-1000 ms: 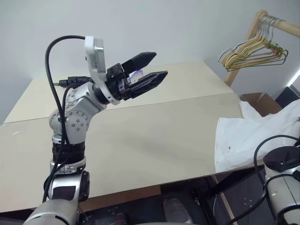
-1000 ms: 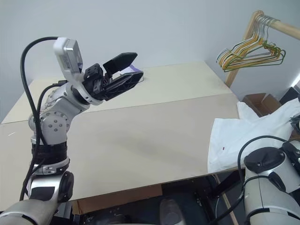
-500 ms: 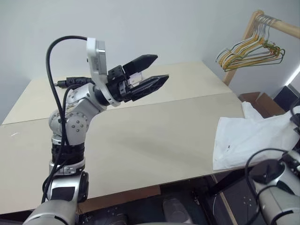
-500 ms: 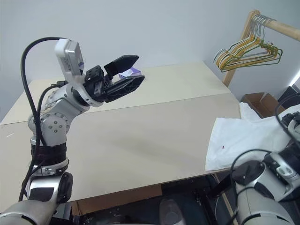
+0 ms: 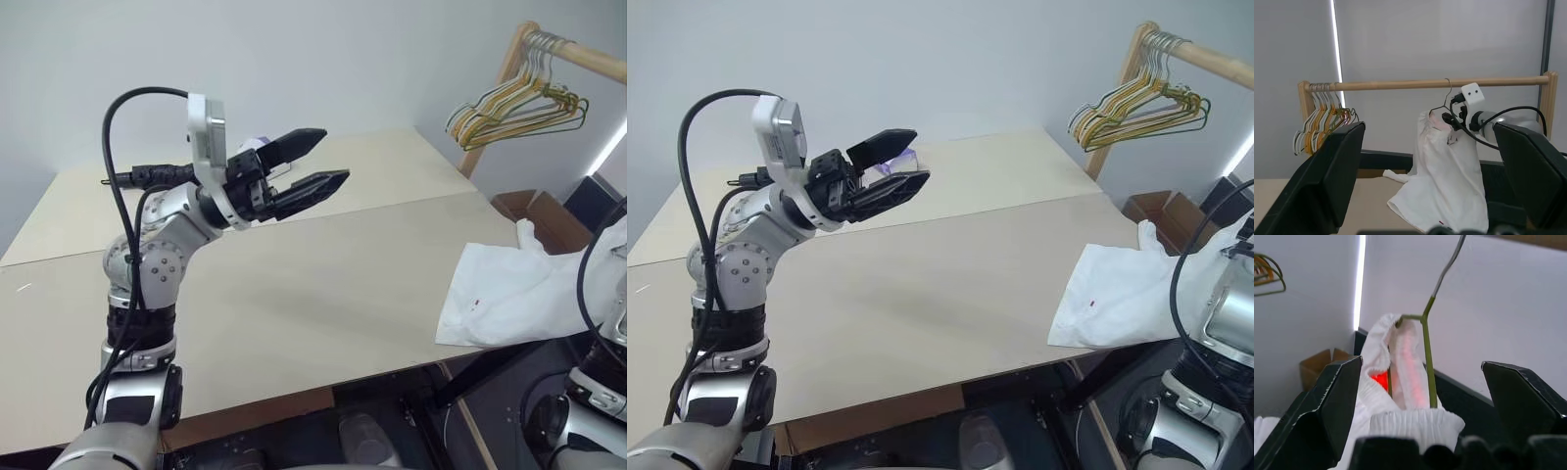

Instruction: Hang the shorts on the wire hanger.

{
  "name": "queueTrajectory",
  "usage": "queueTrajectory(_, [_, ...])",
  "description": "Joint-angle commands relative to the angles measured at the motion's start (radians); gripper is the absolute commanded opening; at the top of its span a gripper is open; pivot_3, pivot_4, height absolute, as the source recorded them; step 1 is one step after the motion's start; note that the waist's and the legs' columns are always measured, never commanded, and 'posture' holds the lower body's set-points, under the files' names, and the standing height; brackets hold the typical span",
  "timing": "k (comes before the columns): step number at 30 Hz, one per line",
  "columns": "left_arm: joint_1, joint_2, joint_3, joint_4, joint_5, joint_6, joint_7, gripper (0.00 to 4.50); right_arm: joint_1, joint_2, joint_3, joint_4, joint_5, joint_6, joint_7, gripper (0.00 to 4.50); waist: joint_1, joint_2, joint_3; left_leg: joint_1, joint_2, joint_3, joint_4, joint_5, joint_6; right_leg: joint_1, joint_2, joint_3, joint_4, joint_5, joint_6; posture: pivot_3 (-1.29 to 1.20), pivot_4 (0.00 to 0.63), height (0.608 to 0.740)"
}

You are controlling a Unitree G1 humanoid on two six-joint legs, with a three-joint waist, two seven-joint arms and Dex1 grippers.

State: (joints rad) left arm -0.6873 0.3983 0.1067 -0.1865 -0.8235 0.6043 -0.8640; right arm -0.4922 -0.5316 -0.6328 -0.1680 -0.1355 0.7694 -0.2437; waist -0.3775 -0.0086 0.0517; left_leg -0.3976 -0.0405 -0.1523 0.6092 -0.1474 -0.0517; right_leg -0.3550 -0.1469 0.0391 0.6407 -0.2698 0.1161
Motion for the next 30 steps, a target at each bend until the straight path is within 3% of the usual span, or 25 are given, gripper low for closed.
queueTrajectory(1, [0.000, 0.012, 0.019, -0.035, 0.009, -0.033, 0.006, 4.50, 0.004, 0.005, 0.004, -0.040, -0.002, -0.079, -0.020, 4.48, 0.002, 0.000, 0.000, 0.000, 0.000, 0.000, 0.000, 0.000, 0.000, 0.000, 0.000, 0.000, 0.000, 0.000, 0.000, -0.33, 0.000, 0.740])
queueTrajectory(10, [0.004, 0.025, 0.022, -0.022, 0.023, -0.047, 0.008, 4.50, 0.162, -0.049, 0.156, -0.010, -0.201, -0.465, -0.135, 4.48, 0.008, 0.000, 0.000, 0.000, 0.000, 0.000, -0.001, 0.000, 0.000, 0.000, 0.000, 0.000, 0.000, 0.000, 0.000, -0.34, 0.000, 0.740])
queueTrajectory(15, [0.006, 0.023, 0.016, -0.014, 0.036, -0.062, 0.005, 4.50, 0.216, -0.086, 0.227, 0.021, -0.301, -0.588, -0.172, 4.48, 0.006, -0.001, 0.001, 0.001, 0.000, 0.000, -0.001, 0.000, 0.000, 0.001, 0.000, 0.000, -0.001, 0.000, -0.001, -0.34, 0.000, 0.740])
queueTrajectory(19, [0.021, 0.031, 0.015, -0.013, 0.056, -0.073, 0.000, 4.50, 0.233, -0.065, 0.248, -0.014, -0.264, -0.666, -0.126, 4.48, 0.005, -0.001, 0.001, 0.001, 0.000, 0.000, -0.001, 0.000, 0.000, 0.001, 0.000, 0.000, -0.001, -0.001, -0.001, -0.34, 0.000, 0.740])
queueTrajectory(22, [0.055, 0.052, 0.008, -0.015, 0.088, -0.089, -0.014, 4.50, 0.224, -0.017, 0.262, -0.108, -0.060, -0.668, 0.057, 4.48, 0.000, -0.002, 0.001, 0.003, 0.001, 0.000, -0.001, 0.000, 0.000, 0.002, 0.000, 0.000, -0.001, -0.001, -0.001, -0.33, 0.000, 0.740])
queueTrajectory(25, [0.119, 0.117, -0.020, -0.018, 0.164, -0.136, -0.071, 4.50, 0.225, -0.023, 0.316, -0.197, 0.236, -0.586, 0.372, 4.48, -0.005, -0.002, 0.001, 0.005, 0.001, 0.000, -0.002, 0.000, 0.000, 0.004, 0.000, 0.000, -0.001, -0.001, -0.001, -0.31, 0.000, 0.740])
queueTrajectory(30, [0.244, 0.190, -0.028, -0.055, 0.246, -0.188, -0.091, 4.50, 0.177, -0.077, 0.425, -0.217, 0.498, -0.437, 0.715, 4.48, 0.010, -0.004, 0.002, 0.005, 0.001, -0.001, -0.003, 0.000, 0.000, 0.004, 0.000, 0.000, -0.001, -0.001, -0.001, -0.25, 0.000, 0.740])
